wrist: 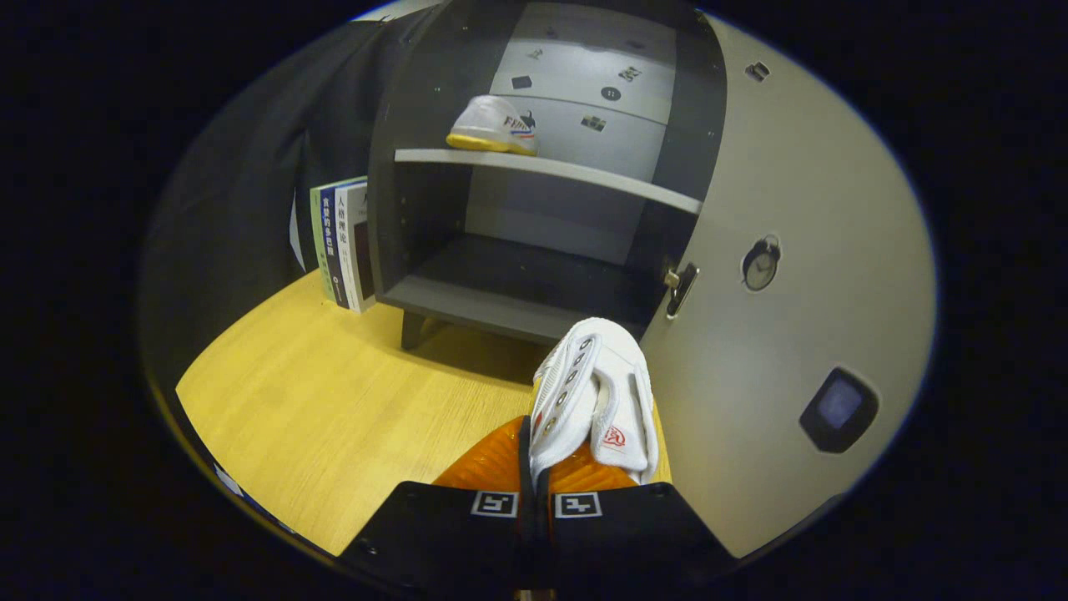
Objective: Open the shoe cabinet door, grab the shoes and put them into the shoe cabinet, then close the shoe cabinet door.
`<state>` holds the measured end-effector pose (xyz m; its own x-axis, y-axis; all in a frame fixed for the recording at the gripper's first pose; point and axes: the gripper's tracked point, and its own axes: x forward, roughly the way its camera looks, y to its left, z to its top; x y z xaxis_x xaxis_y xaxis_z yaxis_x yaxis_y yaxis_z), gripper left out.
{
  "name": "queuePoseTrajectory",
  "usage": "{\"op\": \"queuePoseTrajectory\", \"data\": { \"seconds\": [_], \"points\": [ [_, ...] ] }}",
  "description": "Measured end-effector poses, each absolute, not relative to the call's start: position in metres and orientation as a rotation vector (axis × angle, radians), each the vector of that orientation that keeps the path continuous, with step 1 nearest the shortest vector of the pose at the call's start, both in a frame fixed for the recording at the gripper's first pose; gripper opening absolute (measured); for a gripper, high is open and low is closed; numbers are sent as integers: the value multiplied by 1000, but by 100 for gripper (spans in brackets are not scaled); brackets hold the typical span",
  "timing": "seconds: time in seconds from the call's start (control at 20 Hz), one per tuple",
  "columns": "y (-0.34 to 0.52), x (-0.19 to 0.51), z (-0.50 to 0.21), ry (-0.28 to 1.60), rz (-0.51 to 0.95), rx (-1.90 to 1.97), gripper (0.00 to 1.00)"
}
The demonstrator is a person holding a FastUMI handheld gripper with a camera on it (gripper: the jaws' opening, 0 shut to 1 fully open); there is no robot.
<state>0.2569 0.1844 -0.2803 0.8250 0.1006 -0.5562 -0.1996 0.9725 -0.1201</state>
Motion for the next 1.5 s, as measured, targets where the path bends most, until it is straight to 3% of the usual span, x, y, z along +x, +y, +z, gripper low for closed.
{"op": "queuePoseTrajectory", "data": {
  "seconds": [0.4,0.9,1.25,1.5],
  "points": [
    [197,275,-166,436,222,-149,2],
    [207,399,-51,285,166,-64,2],
    [193,484,-22,297,108,-9,2],
    [183,546,-39,347,57,-46,2]
  ]
}}
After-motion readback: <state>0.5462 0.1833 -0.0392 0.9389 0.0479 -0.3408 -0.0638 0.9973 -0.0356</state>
